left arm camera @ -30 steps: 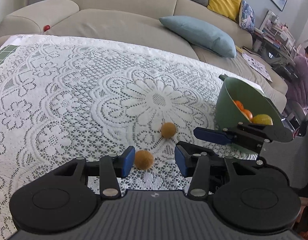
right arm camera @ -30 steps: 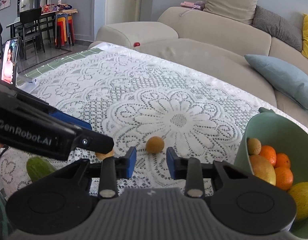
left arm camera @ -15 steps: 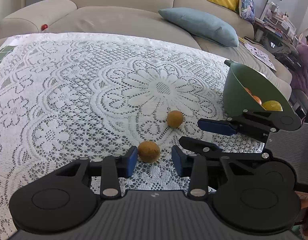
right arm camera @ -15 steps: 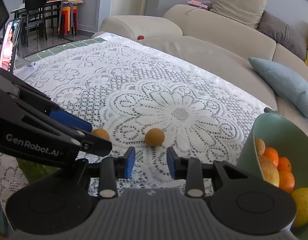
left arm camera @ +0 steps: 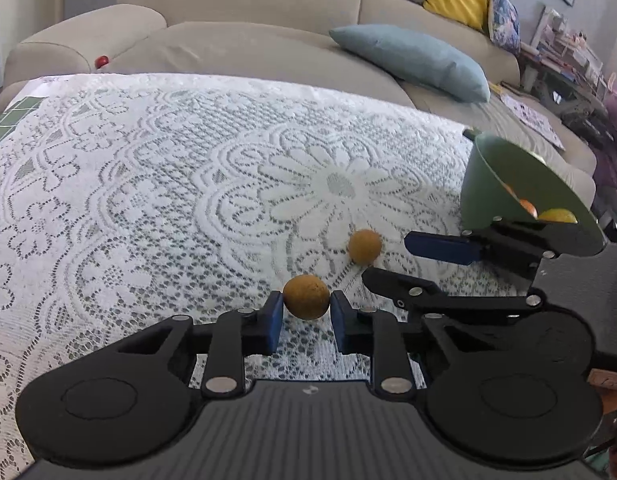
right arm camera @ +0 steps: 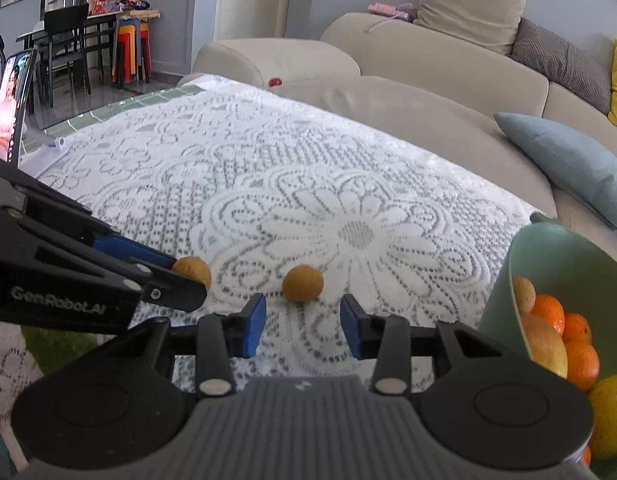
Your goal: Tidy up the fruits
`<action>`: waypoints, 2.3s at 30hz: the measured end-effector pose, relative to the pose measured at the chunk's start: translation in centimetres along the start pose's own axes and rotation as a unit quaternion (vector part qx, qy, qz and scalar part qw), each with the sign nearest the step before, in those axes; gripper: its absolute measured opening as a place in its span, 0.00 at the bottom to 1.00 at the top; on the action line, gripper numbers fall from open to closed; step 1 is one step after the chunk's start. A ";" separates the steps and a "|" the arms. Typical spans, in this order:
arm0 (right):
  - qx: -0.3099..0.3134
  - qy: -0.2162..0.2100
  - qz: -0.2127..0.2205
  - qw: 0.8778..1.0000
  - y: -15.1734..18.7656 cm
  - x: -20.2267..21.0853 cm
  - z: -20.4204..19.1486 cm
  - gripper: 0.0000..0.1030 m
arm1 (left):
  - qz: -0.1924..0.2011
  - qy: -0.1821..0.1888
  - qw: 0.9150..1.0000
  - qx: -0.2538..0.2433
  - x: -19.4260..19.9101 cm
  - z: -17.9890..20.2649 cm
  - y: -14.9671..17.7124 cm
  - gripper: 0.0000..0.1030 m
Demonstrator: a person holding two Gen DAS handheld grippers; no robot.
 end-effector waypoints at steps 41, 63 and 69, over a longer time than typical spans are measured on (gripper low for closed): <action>-0.055 -0.013 -0.017 0.998 -0.7 -2.4 1.4 0.21 | -0.010 -0.023 0.999 0.024 -0.8 -0.6 -0.5 0.27; -0.043 0.001 0.063 0.997 -2.7 7.2 1.8 0.21 | 0.018 -0.026 0.999 0.018 2.4 2.4 -1.9 0.27; -0.037 0.034 0.085 0.995 -2.8 10.4 3.3 0.21 | 0.031 -0.009 0.999 0.010 3.6 5.4 -3.3 0.27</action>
Point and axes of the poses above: each gripper's, at about its wrist camera, not at the fingertips, and x roughly against the way its jaws point, z to its right, y to its underside, the point moved 3 cm from there along -x, roughly the way its jaws point, and after that the axes turned 11 degrees about -y, right-handed, at the moved point
